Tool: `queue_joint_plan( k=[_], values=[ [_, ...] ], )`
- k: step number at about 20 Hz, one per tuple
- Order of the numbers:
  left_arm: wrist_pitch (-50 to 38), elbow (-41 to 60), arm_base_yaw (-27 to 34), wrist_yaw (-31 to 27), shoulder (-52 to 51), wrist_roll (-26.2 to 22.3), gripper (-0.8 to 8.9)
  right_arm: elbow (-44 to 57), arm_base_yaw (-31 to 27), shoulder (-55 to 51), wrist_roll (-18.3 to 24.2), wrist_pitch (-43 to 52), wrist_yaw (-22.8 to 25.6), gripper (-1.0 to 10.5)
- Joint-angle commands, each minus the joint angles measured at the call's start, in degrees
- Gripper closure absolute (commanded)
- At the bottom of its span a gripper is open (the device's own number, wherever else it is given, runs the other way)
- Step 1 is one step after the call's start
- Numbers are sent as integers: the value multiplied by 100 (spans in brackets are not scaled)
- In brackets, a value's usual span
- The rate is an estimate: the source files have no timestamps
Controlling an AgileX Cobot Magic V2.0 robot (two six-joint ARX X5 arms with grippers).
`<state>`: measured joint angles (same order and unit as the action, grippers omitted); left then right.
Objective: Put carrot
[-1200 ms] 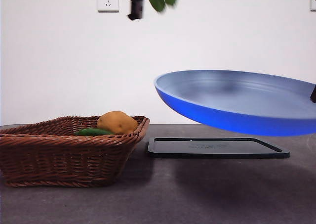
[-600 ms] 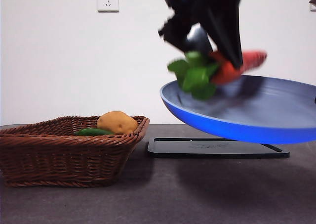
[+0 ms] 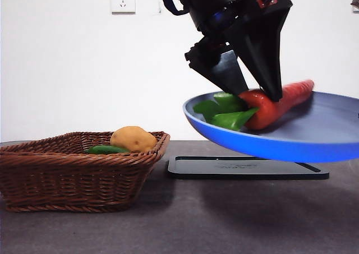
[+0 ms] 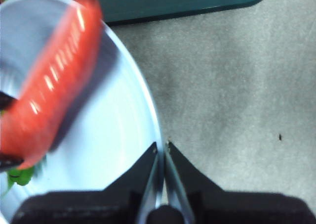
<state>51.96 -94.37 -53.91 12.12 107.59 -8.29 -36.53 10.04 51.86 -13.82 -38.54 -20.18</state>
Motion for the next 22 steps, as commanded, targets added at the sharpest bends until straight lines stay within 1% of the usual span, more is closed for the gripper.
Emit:
queue_joint_plan(
  k=[1,4,8,10,13,19,22],
  values=[
    [122,-85,-46,20,39,125,565,-83,9,164,-203,68,-46,944],
    [352,-90,31,22,-345,122,565,-153,-52,647,-216,22,-57,944],
    [728,-92,170,13,-1104,118,566,-645,-120,1587,20,55,-46,944],
    [903,-92,232,15,-1504,118,566,-1130,-269,2133,181,79,-42,943],
    [1121,-92,262,11,-2168,118,566,-2131,-400,3228,299,79,-26,943],
    [1307,-92,262,-11,-2964,118,566,-4076,-483,5215,271,83,-42,943],
    [1416,-92,262,-2,-3045,118,566,-4629,-483,5875,179,111,-42,943]
  ],
)
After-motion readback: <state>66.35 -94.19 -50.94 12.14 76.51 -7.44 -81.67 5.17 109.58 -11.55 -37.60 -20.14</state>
